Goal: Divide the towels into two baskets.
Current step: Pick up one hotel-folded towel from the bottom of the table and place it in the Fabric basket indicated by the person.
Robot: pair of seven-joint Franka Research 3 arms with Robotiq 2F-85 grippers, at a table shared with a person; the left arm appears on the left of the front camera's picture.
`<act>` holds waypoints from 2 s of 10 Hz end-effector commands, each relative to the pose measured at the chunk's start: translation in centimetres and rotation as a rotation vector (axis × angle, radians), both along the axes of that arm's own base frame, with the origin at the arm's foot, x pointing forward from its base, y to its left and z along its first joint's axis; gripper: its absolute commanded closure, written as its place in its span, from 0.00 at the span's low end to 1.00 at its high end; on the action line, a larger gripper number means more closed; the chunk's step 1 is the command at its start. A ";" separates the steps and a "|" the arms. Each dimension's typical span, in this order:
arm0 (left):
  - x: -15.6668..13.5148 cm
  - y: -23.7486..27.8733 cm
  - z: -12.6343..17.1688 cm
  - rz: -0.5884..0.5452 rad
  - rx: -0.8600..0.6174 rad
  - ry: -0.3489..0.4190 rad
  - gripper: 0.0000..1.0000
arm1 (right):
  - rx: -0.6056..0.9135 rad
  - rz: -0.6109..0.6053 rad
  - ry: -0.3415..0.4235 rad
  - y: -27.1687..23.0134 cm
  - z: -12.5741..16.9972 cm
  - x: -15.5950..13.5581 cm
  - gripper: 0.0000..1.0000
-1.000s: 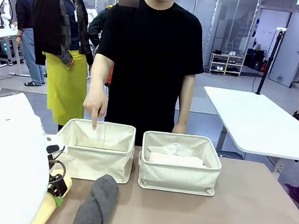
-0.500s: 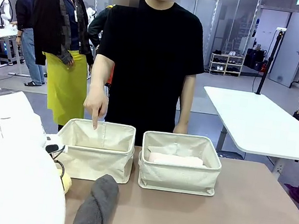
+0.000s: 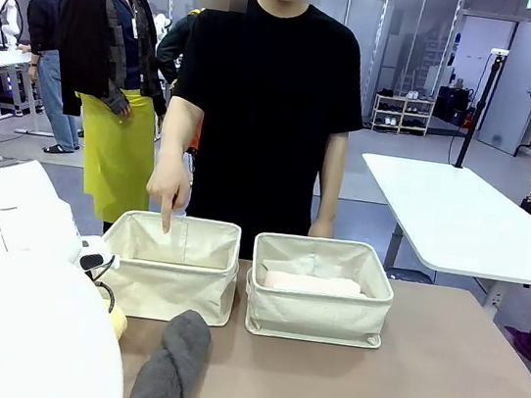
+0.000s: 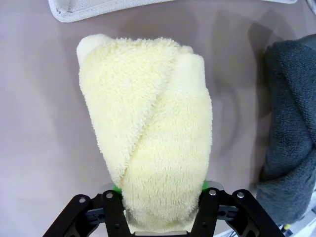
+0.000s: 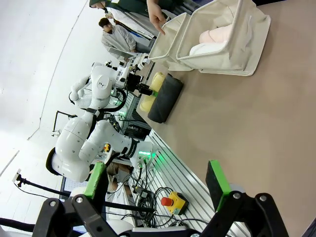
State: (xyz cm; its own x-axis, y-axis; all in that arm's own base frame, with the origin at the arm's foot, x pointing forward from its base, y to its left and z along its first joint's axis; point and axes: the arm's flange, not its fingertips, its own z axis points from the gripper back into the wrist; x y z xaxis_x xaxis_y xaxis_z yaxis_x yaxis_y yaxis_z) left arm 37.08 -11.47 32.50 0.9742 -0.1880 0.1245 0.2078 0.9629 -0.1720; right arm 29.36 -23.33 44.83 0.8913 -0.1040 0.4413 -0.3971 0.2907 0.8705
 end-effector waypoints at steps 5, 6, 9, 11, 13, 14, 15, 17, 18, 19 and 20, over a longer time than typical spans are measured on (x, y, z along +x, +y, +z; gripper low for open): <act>0.0 0.0 0.0 0.000 0.000 0.000 0.42 | 0.008 0.000 -0.007 0.1 0.5 -0.3 0.00; 0.2 0.2 2.5 -0.098 -0.019 -0.022 0.42 | 0.008 0.000 -0.007 0.1 0.5 -0.3 0.00; 0.0 1.8 9.9 -0.236 -0.030 -0.003 0.42 | 0.008 0.000 -0.007 0.1 0.5 -0.3 0.00; -0.9 0.5 12.7 -0.417 -0.052 -0.045 0.42 | 0.008 0.000 -0.007 0.1 0.5 -0.3 0.00; -1.8 -1.7 15.9 -0.642 0.013 -0.136 0.42 | 0.008 0.000 -0.007 0.1 0.5 -0.3 0.00; -1.6 -2.6 17.3 -0.738 0.118 -0.213 0.42 | 0.008 0.000 -0.007 0.1 0.5 -0.3 0.00; -0.6 -3.5 19.0 -0.852 0.200 -0.267 0.42 | 0.008 0.000 -0.007 0.1 0.5 -0.3 0.00; 2.4 -5.3 20.9 -1.078 0.262 -0.313 0.42 | 0.008 0.000 -0.007 0.1 0.5 -0.3 0.00; 3.8 -6.1 21.8 -1.175 0.277 -0.318 0.42 | 0.008 0.000 -0.007 0.1 0.5 -0.3 0.00; 5.9 -6.3 22.5 -1.253 0.270 -0.295 0.42 | 0.008 0.000 -0.007 0.1 0.5 -0.3 0.00; 7.0 -6.2 23.1 -1.295 0.200 -0.249 0.42 | 0.008 0.000 -0.007 0.1 0.5 -0.3 0.00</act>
